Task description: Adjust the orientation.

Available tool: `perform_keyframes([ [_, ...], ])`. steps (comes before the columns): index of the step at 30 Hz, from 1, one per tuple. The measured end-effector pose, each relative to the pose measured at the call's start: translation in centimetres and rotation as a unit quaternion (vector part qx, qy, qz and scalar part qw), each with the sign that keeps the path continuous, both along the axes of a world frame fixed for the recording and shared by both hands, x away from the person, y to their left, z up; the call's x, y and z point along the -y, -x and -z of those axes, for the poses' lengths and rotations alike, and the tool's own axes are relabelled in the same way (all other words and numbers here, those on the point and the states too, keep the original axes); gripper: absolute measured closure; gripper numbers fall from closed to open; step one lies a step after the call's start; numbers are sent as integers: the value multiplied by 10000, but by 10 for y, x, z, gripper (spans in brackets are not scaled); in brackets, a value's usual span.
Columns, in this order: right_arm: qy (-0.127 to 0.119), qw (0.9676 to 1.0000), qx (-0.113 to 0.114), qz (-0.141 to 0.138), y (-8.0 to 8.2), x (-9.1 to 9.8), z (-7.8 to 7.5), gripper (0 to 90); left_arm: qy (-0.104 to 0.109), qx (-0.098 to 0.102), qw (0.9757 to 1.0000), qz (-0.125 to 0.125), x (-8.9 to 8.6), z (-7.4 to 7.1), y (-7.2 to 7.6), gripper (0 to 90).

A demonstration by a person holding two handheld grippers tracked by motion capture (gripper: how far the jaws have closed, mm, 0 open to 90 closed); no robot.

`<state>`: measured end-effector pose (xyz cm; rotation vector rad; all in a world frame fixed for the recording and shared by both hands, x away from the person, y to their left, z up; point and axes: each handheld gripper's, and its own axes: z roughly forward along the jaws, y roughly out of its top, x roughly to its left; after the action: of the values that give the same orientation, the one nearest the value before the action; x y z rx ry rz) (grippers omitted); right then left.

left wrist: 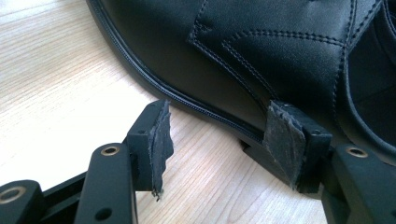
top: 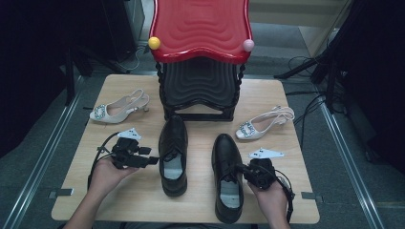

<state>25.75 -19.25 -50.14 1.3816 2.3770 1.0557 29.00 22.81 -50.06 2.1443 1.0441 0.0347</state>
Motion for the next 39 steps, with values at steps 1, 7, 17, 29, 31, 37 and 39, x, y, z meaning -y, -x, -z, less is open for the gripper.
perform_keyframes([
  [1,-7,10000,3,-17,-2,-2,0,900,-6,7,10000,-8,0,0,0,408],
  [7,-124,9998,-33,-149,-17,-13,2,900,-3,-1,10000,-4,0,0,2,408],
  [17,-485,9985,3,-255,-16,-5,-18,843,41,10,10000,-47,-4,0,3,407],
  [29,-623,9962,224,-560,25,-4,-51,666,25,26,10000,-22,-1,-1,0,403],
  [31,-697,9954,119,-648,28,-6,-51,587,30,17,10000,0,0,-1,-1,404],
  [37,-466,9963,3,-721,35,-11,-42,500,44,31,10000,-11,0,-2,-4,405],
  [39,-491,9962,-50,-716,34,-9,-38,479,26,36,10000,6,0,-2,-4,405],
])
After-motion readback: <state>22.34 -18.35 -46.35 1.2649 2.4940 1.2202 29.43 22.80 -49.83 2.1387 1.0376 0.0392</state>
